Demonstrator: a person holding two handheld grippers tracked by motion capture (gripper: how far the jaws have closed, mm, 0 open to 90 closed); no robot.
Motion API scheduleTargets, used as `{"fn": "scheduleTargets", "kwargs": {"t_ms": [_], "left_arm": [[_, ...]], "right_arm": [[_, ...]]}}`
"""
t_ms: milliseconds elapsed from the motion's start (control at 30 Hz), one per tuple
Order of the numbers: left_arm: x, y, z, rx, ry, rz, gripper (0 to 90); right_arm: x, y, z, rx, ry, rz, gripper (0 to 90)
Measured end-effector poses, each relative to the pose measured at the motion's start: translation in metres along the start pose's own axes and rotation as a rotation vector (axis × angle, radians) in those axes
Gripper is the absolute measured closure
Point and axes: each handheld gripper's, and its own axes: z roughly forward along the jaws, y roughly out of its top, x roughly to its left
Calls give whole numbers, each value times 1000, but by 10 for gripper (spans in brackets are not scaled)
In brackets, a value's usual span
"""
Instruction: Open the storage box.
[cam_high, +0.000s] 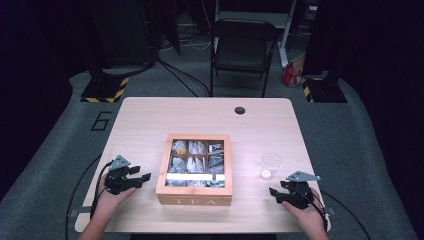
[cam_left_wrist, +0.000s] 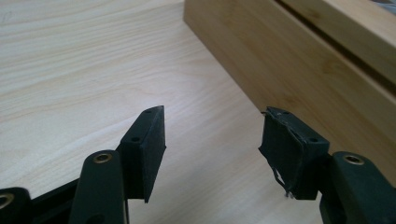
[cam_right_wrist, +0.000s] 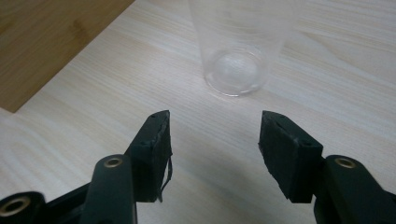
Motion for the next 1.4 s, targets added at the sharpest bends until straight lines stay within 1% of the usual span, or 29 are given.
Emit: {"fn": "scheduleTargets", "kwargs": {"t_ms": [67, 100, 167, 267, 300, 333, 367, 433, 567, 600, 733, 767, 800, 833, 867, 900, 933, 967, 1000, 1033, 1067, 1133, 1200, 1233, 1267, 1300, 1333, 1367, 1400], "left_arm": [[-6, 0, -4, 7, -9, 41, 395], [-10, 0, -5, 6, -5, 55, 395], [-18, 0, -9, 5, -2, 99, 395], [-24, 1, -13, 8, -23, 121, 412], [-26, 0, -14, 0, -26, 119, 430], [-27, 0, -15, 1, -32, 121, 430], [-29, 0, -17, 6, -38, 110, 437], [-29, -1, -18, 2, -36, 114, 458], [-29, -2, -22, 7, -53, 102, 465], [-30, -3, -22, -1, -57, 88, 468], [-32, -3, -28, -5, -70, 101, 477], [-32, -3, -29, -12, -66, 118, 481], [-34, -3, -31, -13, -68, 110, 485], [-35, -3, -32, -16, -65, 121, 492], [-36, -4, -32, -26, -64, 117, 496], [-37, -4, -33, -21, -72, 105, 497], [-36, -3, -35, -17, -74, 124, 497], [-37, -4, -35, -31, -74, 114, 497], [-38, -3, -36, -20, -82, 113, 497], [-40, -4, -37, -25, -81, 105, 497], [-39, -3, -37, -24, -76, 124, 496], [-41, -4, -39, -23, -69, 136, 496], [-43, -4, -40, -23, -85, 140, 495], [-45, -5, -40, -27, -94, 146, 495], [-48, -5, -40, -27, -106, 140, 504], [-49, -6, -40, -20, -114, 150, 504], [-50, -6, -40, -17, -120, 160, 523], [-51, -6, -40, -14, -126, 159, 523], [-53, -7, -40, -14, -131, 153, 524]], "right_arm": [[5, 0, -4, -6, 5, -4, 431], [5, 0, -4, -6, 5, -4, 431], [12, 1, -7, -19, 20, -16, 445], [19, 2, -10, -39, 37, -46, 471], [25, 4, -12, -46, 42, -65, 490], [25, 4, -12, -46, 42, -65, 490], [27, 5, -12, -52, 50, -78, 497], [31, 5, -12, -59, 64, -96, 519], [31, 4, -9, -41, 75, -88, 525], [31, 4, -9, -42, 78, -87, 526], [36, 8, -12, -59, 84, -105, 539], [37, 9, -12, -63, 86, -116, 541], [39, 11, -13, -72, 91, -115, 547], [41, 13, -14, -74, 94, -111, 551], [43, 15, -15, -85, 97, -120, 554], [45, 16, -16, -83, 97, -122, 554], [45, 16, -16, -83, 97, -122, 554], [49, 19, -18, -88, 101, -134, 554], [49, 19, -18, -88, 101, -134, 554], [50, 20, -18, -94, 105, -142, 554], [53, 22, -19, -98, 111, -145, 553], [60, 25, -20, -106, 129, -161, 542], [62, 26, -20, -109, 140, -156, 542], [65, 27, -19, -110, 144, -169, 542], [72, 28, -18, -104, 155, -180, 548], [72, 28, -18, -104, 155, -180, 548], [77, 30, -16, -109, 180, -201, 563], [77, 30, -16, -109, 180, -201, 563], [81, 31, -15, -107, 201, -213, 583]]}}
